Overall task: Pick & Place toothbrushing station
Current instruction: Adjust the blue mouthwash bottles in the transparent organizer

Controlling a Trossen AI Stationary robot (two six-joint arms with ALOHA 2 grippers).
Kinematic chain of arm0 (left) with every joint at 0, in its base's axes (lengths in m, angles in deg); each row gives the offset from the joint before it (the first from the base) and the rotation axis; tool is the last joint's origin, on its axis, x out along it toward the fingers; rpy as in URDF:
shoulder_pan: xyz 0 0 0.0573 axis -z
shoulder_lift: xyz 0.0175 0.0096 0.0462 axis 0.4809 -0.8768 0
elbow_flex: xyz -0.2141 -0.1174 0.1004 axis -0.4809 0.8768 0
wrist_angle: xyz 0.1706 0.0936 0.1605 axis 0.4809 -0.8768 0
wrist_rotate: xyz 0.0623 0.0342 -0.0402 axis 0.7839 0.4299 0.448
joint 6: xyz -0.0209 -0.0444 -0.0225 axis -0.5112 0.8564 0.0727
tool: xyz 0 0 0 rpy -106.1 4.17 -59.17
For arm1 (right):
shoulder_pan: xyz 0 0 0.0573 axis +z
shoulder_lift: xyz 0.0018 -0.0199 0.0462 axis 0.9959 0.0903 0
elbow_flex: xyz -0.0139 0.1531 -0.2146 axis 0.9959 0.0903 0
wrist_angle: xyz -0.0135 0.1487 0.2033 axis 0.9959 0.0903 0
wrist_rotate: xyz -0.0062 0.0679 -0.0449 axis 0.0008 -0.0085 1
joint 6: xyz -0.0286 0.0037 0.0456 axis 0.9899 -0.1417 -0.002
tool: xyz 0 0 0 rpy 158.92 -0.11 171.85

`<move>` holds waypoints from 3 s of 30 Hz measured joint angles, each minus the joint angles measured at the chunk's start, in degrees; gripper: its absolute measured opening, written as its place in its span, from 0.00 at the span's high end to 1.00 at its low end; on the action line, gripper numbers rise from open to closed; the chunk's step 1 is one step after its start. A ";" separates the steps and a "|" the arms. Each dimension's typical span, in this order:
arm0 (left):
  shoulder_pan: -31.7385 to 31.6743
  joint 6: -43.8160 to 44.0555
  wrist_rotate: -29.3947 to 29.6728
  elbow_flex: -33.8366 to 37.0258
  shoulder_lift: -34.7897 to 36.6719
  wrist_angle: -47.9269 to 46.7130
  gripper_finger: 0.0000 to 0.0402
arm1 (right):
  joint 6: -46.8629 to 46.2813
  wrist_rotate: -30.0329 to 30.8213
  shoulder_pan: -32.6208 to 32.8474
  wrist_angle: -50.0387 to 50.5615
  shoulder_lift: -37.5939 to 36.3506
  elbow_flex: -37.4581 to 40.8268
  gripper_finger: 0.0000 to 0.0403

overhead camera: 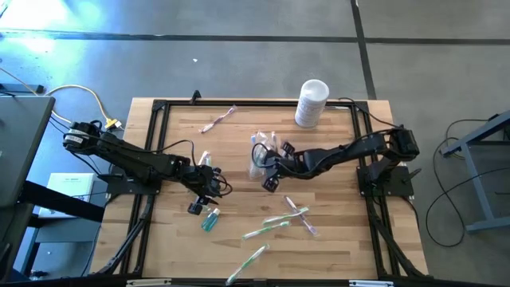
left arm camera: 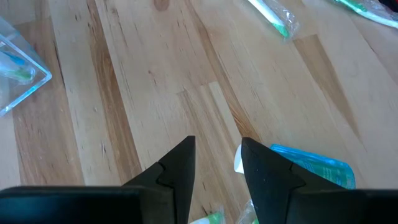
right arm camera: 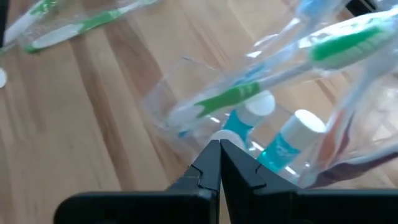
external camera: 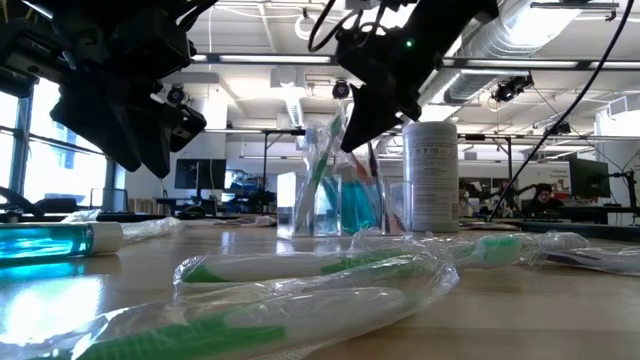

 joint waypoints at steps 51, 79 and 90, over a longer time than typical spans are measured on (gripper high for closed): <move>0.00 0.00 -0.02 0.00 0.00 0.00 0.68 | 2.58 9.91 0.47 0.66 2.69 -0.02 1.00; 0.00 0.02 -0.02 0.00 0.00 0.00 0.68 | 3.41 10.35 -2.24 2.03 0.79 0.00 1.00; 0.00 -0.02 -0.02 0.00 0.00 0.04 0.68 | 4.94 6.23 -6.02 0.59 0.81 0.00 1.00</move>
